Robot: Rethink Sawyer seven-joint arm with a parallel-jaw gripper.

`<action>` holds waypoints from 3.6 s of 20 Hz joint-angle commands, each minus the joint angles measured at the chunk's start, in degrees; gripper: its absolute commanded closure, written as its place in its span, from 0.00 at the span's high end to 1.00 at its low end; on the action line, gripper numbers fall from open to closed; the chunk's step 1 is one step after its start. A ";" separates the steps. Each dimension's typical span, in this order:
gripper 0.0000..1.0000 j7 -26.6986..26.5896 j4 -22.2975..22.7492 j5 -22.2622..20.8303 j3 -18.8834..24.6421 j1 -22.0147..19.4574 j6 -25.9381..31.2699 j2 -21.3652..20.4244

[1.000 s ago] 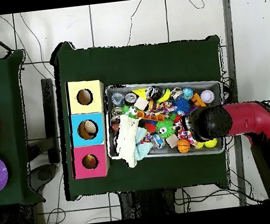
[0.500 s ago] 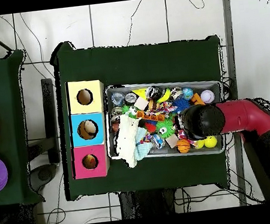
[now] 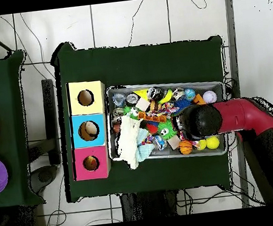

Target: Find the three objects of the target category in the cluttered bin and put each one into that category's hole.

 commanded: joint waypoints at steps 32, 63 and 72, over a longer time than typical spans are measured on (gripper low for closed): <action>1.00 -16.60 -6.26 -4.62 1.40 0.82 4.97 4.59; 1.00 -21.45 -11.79 -9.08 0.13 -0.34 2.73 13.23; 1.00 -23.12 -14.08 -12.76 0.12 -1.34 1.80 18.59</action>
